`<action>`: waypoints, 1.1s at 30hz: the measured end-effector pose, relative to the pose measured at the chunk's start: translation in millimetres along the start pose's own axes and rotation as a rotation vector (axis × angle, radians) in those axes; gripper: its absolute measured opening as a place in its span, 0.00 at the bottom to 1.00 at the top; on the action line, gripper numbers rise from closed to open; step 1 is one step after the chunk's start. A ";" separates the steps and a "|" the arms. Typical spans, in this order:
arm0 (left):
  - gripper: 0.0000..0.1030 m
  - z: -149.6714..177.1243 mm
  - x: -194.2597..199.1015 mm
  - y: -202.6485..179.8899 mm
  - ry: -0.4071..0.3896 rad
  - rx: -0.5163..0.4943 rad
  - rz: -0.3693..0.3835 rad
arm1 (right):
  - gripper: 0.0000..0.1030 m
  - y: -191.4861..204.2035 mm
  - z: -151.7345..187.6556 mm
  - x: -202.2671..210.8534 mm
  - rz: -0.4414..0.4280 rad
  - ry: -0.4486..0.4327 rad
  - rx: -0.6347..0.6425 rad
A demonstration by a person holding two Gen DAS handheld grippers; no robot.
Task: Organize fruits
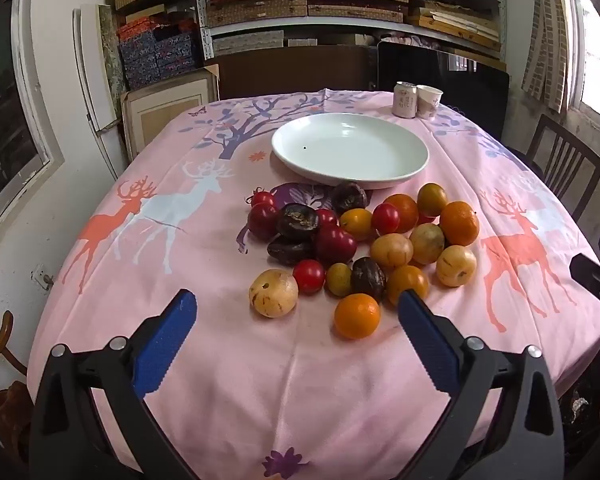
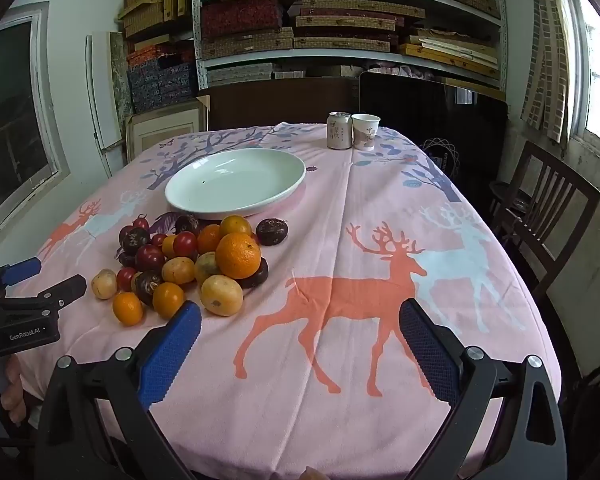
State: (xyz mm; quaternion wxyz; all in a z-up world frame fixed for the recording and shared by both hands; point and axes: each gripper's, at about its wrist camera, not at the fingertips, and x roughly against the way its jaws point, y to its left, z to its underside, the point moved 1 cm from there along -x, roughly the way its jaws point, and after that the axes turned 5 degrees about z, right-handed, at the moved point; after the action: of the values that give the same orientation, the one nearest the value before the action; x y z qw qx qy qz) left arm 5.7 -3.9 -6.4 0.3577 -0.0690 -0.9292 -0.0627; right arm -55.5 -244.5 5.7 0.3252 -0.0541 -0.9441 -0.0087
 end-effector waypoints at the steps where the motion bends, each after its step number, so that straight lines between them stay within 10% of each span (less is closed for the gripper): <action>1: 0.96 0.2 0.6 -2.6 -0.002 -0.007 -0.003 | 0.97 0.5 0.1 -1.9 0.001 0.024 0.001; 33: 0.96 4.3 -5.5 7.1 0.023 0.041 0.043 | 0.97 6.1 7.4 -2.3 -0.017 0.027 0.018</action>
State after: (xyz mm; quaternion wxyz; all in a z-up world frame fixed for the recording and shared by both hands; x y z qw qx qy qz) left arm 8.1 3.3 -12.7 0.3711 -0.0808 -0.9244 -0.0365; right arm -57.6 -238.2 -1.6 0.3383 -0.0431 -0.9400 -0.0039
